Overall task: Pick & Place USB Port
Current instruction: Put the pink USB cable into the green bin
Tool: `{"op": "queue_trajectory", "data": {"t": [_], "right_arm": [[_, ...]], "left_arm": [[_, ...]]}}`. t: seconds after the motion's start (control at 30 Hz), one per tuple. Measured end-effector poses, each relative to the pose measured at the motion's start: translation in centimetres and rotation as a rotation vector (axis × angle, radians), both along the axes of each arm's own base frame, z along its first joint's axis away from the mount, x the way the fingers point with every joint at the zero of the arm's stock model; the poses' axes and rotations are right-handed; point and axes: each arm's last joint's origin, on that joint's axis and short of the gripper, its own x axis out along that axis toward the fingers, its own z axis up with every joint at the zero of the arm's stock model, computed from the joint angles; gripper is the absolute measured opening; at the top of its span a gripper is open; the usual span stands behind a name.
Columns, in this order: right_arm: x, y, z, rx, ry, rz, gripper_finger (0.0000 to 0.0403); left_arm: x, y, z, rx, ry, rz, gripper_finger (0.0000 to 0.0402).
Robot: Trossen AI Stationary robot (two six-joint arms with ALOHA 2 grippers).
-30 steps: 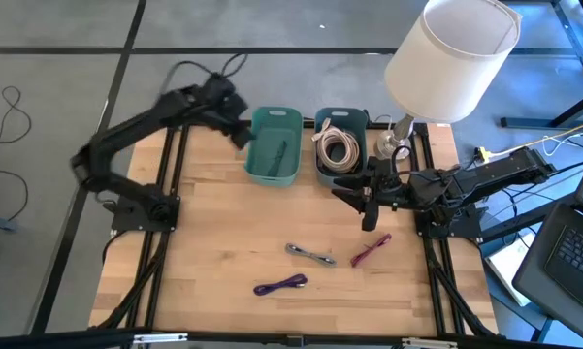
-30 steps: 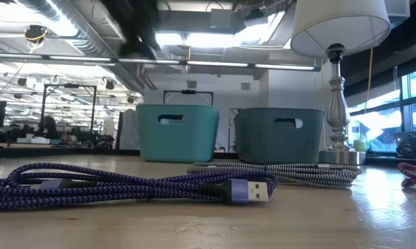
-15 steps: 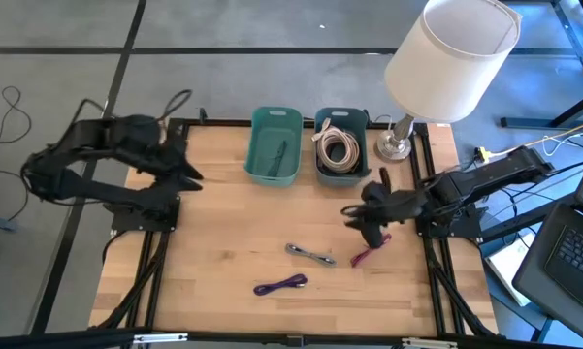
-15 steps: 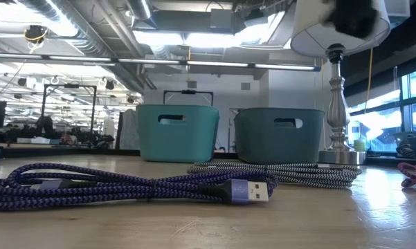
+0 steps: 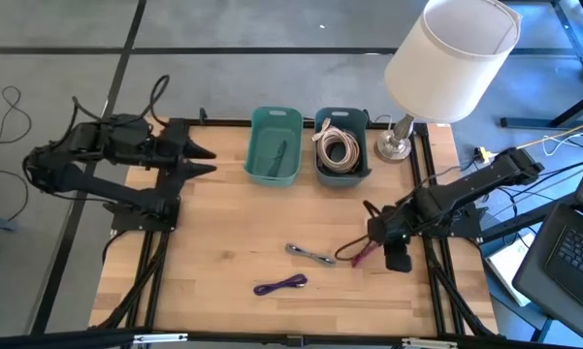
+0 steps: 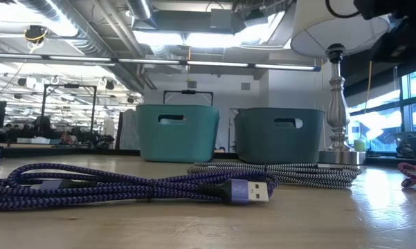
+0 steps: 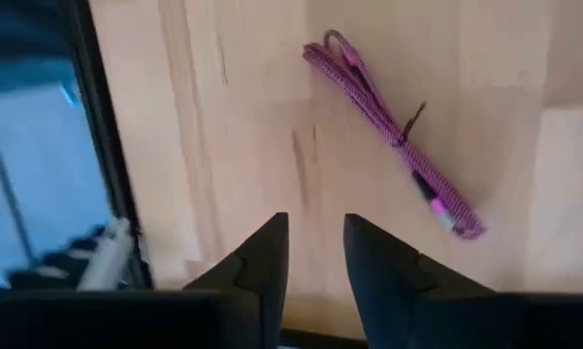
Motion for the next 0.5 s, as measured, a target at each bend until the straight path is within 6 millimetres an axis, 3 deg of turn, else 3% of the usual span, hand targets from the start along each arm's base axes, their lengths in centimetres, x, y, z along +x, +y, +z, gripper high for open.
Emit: {"op": "queue_trajectory", "data": {"t": [0.23,0.5], "right_arm": [[0.9,0.3,-1.1,-0.076,-0.038,0.232,0.0145],[2.6,0.6,-3.7,-0.24,0.002,0.317,0.0201]], "left_arm": [[1.8,0.0,-0.2,0.024,0.015,-0.006,0.0146],[3.2,0.1,-0.7,0.027,0.056,0.019,0.0145]]}}
